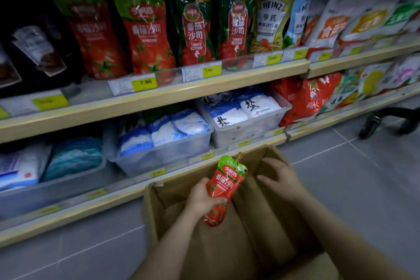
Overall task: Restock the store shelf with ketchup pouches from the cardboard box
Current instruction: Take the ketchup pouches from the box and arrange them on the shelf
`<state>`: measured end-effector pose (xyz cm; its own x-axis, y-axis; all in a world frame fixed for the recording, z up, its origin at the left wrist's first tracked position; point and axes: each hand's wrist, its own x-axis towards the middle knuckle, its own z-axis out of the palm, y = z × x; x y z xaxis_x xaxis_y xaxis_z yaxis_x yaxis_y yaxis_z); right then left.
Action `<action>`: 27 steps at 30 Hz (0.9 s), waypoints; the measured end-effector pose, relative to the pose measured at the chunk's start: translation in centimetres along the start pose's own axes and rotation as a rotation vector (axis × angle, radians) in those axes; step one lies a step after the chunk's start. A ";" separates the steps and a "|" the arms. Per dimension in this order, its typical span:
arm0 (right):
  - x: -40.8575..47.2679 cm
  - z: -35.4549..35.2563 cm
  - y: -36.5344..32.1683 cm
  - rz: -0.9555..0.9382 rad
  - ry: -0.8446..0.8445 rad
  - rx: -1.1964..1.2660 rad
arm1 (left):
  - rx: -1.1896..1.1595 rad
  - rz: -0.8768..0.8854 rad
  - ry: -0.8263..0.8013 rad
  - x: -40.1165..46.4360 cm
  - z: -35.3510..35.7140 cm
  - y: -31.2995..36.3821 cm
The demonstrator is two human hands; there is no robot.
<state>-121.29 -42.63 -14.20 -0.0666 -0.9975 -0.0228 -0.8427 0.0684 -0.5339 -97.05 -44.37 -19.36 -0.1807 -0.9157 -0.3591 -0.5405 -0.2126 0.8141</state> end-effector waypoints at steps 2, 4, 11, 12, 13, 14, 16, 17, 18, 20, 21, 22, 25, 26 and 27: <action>0.2 0.2 -3.8 0.110 -0.045 0.429 | -0.016 0.064 0.013 -0.3 -1.2 1.6; 0.7 0.2 -7.0 0.183 -0.095 0.784 | -0.042 0.129 0.027 -0.5 -2.3 3.2; 3.1 -2.0 -15.1 0.173 -0.088 0.983 | -0.149 0.206 0.018 -2.5 -9.8 6.7; 3.3 -2.4 -16.1 0.143 -0.088 0.966 | -0.159 0.206 -0.022 -2.8 -11.1 6.7; 3.6 -2.7 -17.0 0.113 -0.090 0.939 | -0.165 0.209 -0.064 -3.3 -12.3 6.6; 3.7 -3.0 -17.9 0.086 -0.098 0.913 | -0.167 0.213 -0.097 -3.8 -13.2 6.4; 3.8 -3.4 -19.6 0.041 -0.132 0.881 | -0.181 0.225 -0.113 -4.7 -14.4 6.0; 3.8 -3.4 -20.3 0.027 -0.145 0.878 | -0.185 0.231 -0.106 -5.1 -14.8 5.9; 3.8 -3.4 -20.9 0.019 -0.151 0.884 | -0.183 0.231 -0.087 -5.5 -15.1 5.7; 3.4 -3.0 -22.0 0.011 -0.147 0.954 | -0.172 0.234 0.011 -5.9 -15.7 5.6; 3.1 -2.6 -22.4 0.009 -0.150 1.001 | -0.139 0.246 0.088 -6.0 -15.9 5.6; 2.8 -2.1 -22.9 0.003 -0.161 1.027 | -0.082 0.259 0.176 -6.1 -16.0 5.7; 1.9 -0.6 -24.1 -0.054 -0.204 0.938 | 0.001 0.289 0.336 -6.7 -16.2 6.3; 1.8 -0.5 -24.4 -0.069 -0.206 0.903 | -0.010 0.292 0.323 -6.8 -16.3 6.5; 1.9 -0.5 -24.7 -0.073 -0.203 0.887 | -0.026 0.289 0.285 -6.8 -16.6 6.6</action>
<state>-100.90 -46.22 -0.65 0.1371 -0.9883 -0.0667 -0.1159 0.0508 -0.9920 -85.73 -45.17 -3.99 -0.0853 -0.9961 0.0238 -0.4789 0.0620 0.8757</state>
